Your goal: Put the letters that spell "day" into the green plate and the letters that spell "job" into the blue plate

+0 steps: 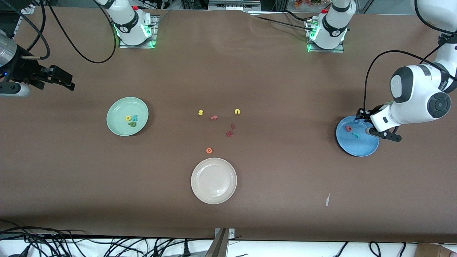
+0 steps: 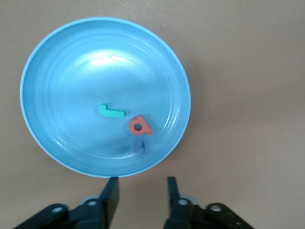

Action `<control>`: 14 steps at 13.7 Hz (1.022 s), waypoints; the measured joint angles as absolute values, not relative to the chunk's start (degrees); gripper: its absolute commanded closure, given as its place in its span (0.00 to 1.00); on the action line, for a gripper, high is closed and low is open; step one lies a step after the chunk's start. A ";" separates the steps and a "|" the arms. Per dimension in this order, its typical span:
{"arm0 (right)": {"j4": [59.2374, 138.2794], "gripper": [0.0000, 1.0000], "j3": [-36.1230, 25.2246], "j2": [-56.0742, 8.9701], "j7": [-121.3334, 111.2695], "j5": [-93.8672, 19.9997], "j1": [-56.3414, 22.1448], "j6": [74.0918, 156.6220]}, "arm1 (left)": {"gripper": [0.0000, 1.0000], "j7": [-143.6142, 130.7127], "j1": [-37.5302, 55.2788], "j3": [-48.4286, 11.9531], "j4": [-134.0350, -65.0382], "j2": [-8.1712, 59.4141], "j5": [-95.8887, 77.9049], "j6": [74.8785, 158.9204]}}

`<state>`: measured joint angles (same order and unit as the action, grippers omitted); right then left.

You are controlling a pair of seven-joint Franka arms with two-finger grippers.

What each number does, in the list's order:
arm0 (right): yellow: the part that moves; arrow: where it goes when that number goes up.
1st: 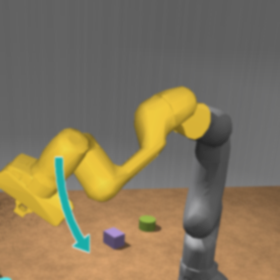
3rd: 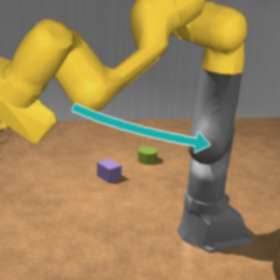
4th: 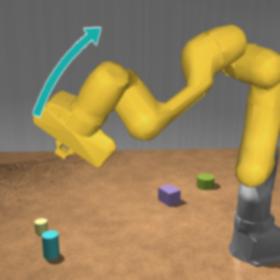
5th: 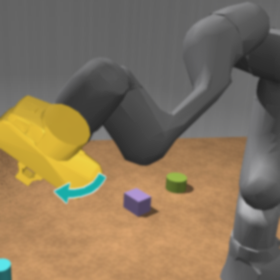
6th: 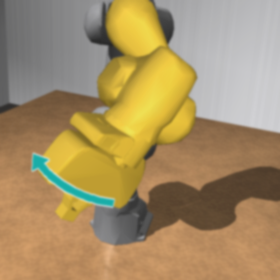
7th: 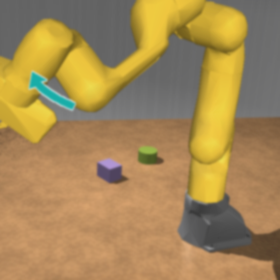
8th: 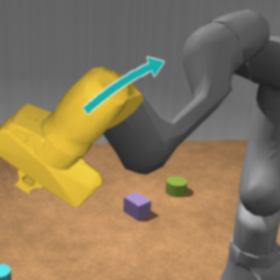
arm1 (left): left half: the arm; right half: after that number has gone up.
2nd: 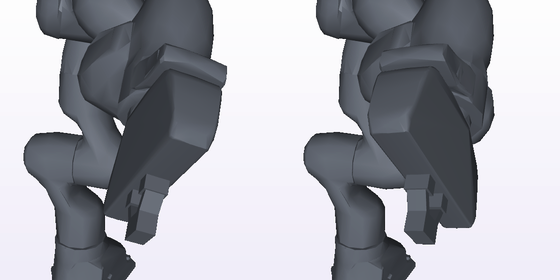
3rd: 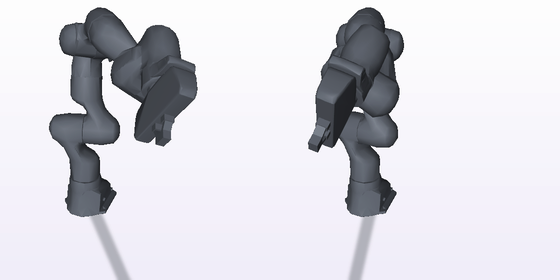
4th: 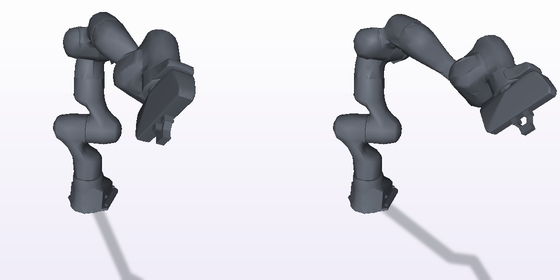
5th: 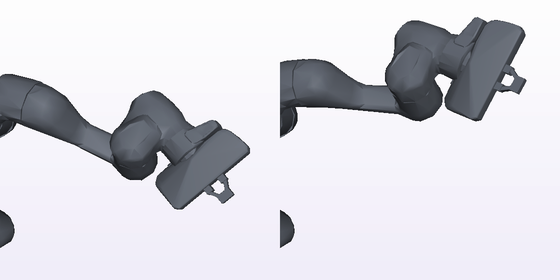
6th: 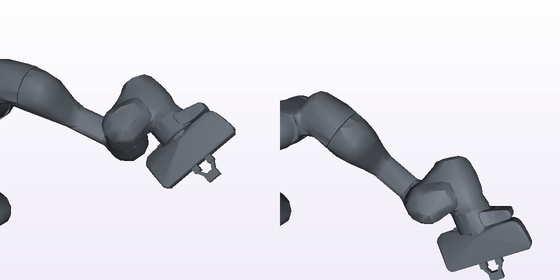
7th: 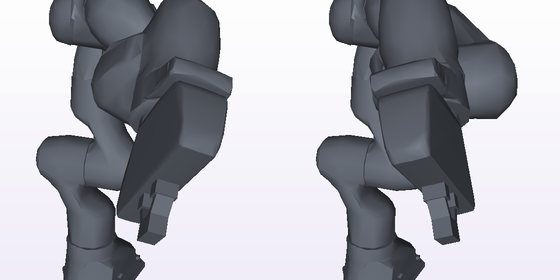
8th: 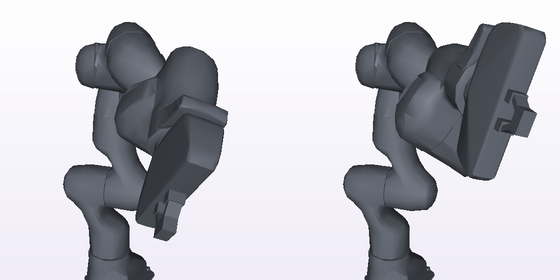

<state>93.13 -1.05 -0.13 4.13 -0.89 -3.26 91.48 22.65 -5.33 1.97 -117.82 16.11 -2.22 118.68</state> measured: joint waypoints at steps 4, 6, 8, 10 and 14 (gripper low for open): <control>93.13 0.00 -1.06 -0.13 4.13 -0.89 -3.25 91.48 | 0.00 22.64 -5.73 1.87 -117.89 13.14 -2.22 118.77; 93.13 0.00 -1.06 -0.13 4.13 -0.89 -3.25 91.48 | 0.00 22.64 -6.39 1.89 -118.04 8.79 -2.22 116.56; 93.14 0.00 -1.06 -0.13 4.13 -0.89 -3.25 91.48 | 0.00 22.64 -6.54 1.87 -118.10 3.27 -2.22 113.35; 93.14 0.00 -1.06 -0.13 4.13 -0.89 -3.25 91.48 | 0.00 22.64 -6.52 1.46 -117.80 -2.19 -2.22 109.78; 93.14 0.00 -1.05 -0.13 4.13 -0.89 -3.25 91.47 | 0.00 19.20 -4.82 -0.22 -108.28 -7.71 -2.22 96.65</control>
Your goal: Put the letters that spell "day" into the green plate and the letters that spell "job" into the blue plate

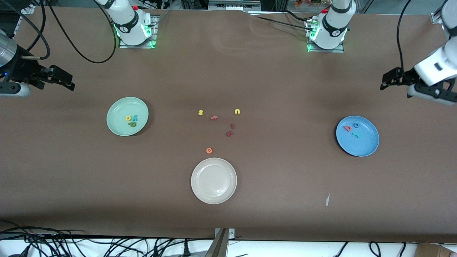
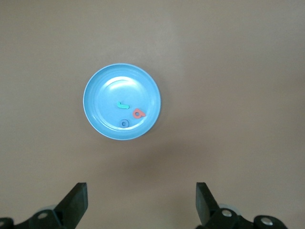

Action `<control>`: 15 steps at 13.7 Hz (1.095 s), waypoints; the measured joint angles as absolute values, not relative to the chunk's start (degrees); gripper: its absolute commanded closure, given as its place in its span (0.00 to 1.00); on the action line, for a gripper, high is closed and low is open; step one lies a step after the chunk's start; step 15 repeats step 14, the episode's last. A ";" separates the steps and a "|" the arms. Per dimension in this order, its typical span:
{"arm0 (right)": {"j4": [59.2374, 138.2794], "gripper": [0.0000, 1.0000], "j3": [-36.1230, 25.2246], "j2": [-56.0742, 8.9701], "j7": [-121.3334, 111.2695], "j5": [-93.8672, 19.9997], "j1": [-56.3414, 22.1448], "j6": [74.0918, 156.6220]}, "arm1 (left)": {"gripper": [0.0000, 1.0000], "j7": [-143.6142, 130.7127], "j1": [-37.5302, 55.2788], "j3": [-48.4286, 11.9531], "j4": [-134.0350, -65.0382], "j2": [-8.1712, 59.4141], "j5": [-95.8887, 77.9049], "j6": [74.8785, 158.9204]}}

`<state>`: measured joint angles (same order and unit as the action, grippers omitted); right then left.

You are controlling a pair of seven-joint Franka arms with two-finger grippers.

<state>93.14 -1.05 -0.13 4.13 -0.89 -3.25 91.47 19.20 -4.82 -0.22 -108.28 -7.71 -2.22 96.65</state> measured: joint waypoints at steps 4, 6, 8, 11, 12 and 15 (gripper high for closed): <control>93.14 0.00 -1.04 -0.13 4.13 -0.89 -3.26 91.51 | 0.00 10.11 -2.07 -1.03 -96.88 -7.80 -2.22 85.65; 93.14 0.00 -1.01 -0.13 4.13 -0.89 -3.26 91.54 | 0.00 8.49 -1.61 -1.25 -94.82 -7.57 -2.22 83.55; 93.14 0.00 -0.99 -0.13 4.13 -0.89 -3.26 91.61 | 0.00 8.07 -1.59 -1.22 -93.25 -6.99 -2.22 82.19; 93.14 0.00 -0.98 -0.29 4.13 -0.89 -3.26 91.86 | 0.00 6.98 -1.60 -1.16 -92.12 -6.11 -2.22 81.59; 93.14 0.00 -0.97 -0.38 4.13 -0.89 -3.26 91.90 | 0.00 6.86 -1.62 -1.06 -91.94 -5.98 -2.21 81.52; 93.10 0.00 -0.99 -0.44 4.13 -0.89 -3.25 91.99 | 0.00 6.70 -1.66 -0.88 -91.28 -5.82 -2.03 81.40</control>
